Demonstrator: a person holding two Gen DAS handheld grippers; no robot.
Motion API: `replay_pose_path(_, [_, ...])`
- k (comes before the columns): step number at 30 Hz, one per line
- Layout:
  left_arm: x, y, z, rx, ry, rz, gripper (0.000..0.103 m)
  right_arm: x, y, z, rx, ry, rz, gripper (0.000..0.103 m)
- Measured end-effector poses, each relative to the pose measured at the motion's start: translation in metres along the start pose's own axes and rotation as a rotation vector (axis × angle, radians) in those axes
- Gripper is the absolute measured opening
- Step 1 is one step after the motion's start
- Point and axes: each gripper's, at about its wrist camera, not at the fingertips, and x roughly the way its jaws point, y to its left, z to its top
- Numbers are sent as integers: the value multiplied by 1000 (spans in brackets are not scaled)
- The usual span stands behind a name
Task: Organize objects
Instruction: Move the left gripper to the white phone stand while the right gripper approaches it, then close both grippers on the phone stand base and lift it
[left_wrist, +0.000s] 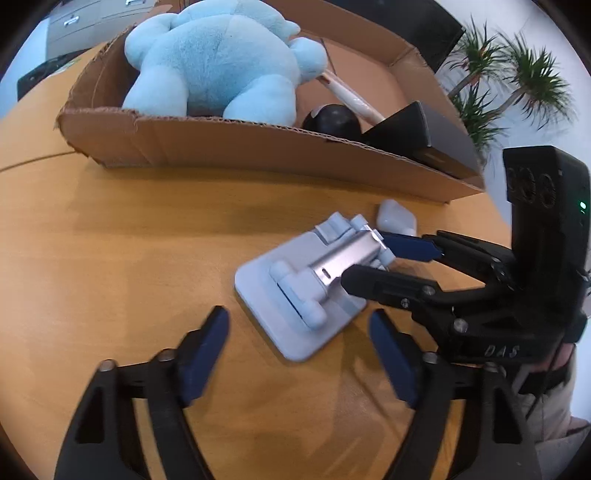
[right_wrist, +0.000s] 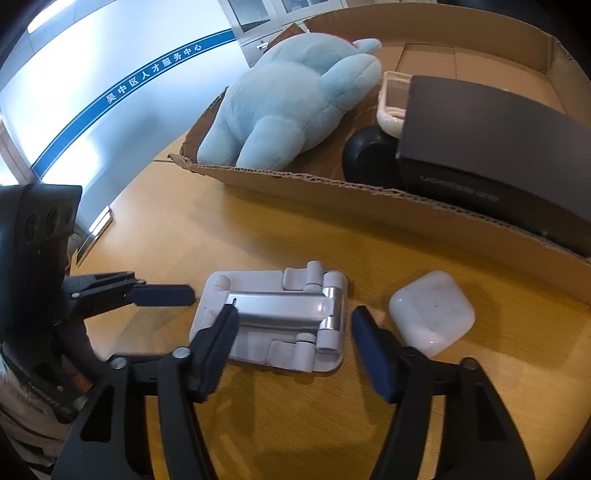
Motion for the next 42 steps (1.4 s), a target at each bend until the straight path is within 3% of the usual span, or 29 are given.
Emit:
replay_pose_path(5, [5,-3,7,11,8,59,51,-1,0,1,-7,11,-9,49])
replay_pose_path(10, [6,1,10,-5,1,54,50,-3,-4,0,4,15,-12,40])
replay_pose_path(12, [2,6,3,-12,-3,62,41,-4,-5,0,8,14,-17,35])
replay_pose_path(15, [0,13,4,-37,-6,46,38,-7,-8,-3,8,13,-33,25])
replay_pose_path(42, [3,1,4,-22,-31,100,38,-15,9,-11,27,-10,-164,24])
